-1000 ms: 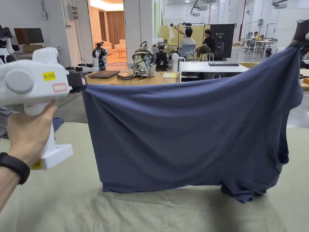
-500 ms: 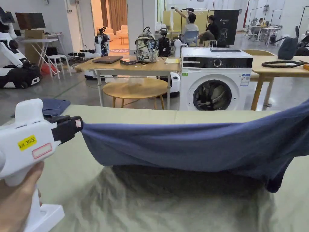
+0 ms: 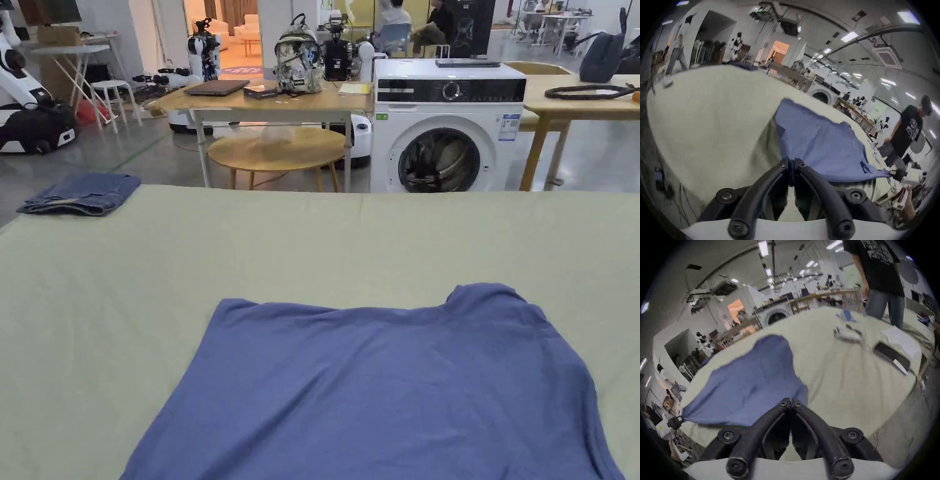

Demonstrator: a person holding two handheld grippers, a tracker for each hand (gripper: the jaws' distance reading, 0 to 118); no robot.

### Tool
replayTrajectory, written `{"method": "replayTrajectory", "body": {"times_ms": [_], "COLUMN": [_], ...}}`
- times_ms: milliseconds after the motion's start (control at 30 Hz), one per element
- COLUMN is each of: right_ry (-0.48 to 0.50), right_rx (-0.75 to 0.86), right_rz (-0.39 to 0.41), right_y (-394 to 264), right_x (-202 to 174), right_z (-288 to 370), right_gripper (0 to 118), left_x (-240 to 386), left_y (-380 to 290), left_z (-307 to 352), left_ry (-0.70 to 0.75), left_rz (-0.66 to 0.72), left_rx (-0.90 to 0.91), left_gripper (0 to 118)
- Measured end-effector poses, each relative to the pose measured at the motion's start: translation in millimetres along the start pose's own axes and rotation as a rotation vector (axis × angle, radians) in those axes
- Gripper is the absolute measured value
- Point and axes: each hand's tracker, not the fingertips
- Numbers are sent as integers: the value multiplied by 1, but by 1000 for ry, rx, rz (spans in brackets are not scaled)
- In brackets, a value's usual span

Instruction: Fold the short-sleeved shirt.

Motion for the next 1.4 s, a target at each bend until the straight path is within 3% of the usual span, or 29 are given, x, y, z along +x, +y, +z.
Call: {"method": "replayTrajectory", "body": {"times_ms": [100, 133, 167, 200, 233, 267, 433, 700, 767, 833, 867, 900, 967, 1133, 1233, 1267, 1367, 1400], "right_ry": [-17, -23, -46, -74, -89, -84, -64, 85, 130, 142, 139, 140, 147, 132, 142, 147, 166, 169], "right_rx": [-40, -42, -68, -79, -80, -67, 59, 366, 397, 410, 402, 395, 380, 339, 322, 315, 291, 278], "right_rz": [-7, -2, 27, 56, 78, 84, 134, 381, 433, 478, 495, 505, 520, 539, 542, 537, 503, 488], "right_y": [-21, -25, -28, -31, -34, -36, -25, 38, 48, 51, 52, 52, 47, 33, 28, 26, 16, 12], "right_x": [4, 4, 4, 2, 2, 0, 3, -88, -104, -116, -121, -124, -129, -136, -134, -133, -129, -126], "right_z": [-9, -12, -15, -17, -17, -14, 16, 56, 58, 57, 55, 53, 48, 37, 35, 35, 34, 33], "right_gripper": [3, 14, 36, 59, 60, 60, 60, 60, 52, 27, 21, 14, 0, 0, 0, 0, 0, 0], "left_x": [-8, -8, -6, -4, -1, 4, 53, 116, 130, 137, 140, 140, 140, 127, 116, 110, 73, 61], "left_y": [-9, -10, -9, -10, -7, -7, 10, 68, 79, 82, 83, 84, 80, 79, 80, 80, 66, 57], "left_z": [-5, -9, -14, -16, -17, -14, 15, 64, 71, 74, 75, 73, 72, 66, 64, 61, 46, 40], "left_ry": [11, 15, 30, 54, 82, 119, 108, -23, -56, -68, -71, -68, -44, -80, -12, 23, 30, 47], "left_rz": [-22, -47, -67, -107, -161, -236, -401, -524, -521, -536, -554, -566, -577, -474, -455, -440, -392, -368], "left_rx": [-31, -67, -112, -140, -138, -126, -29, 325, 343, 352, 354, 350, 353, 296, 284, 239, 138, 107], "left_gripper": [0, 1, 8, 28, 45, 52, 51, 51, 51, 39, 25, 2, 0, 0, 0, 17, 38, 49]}}
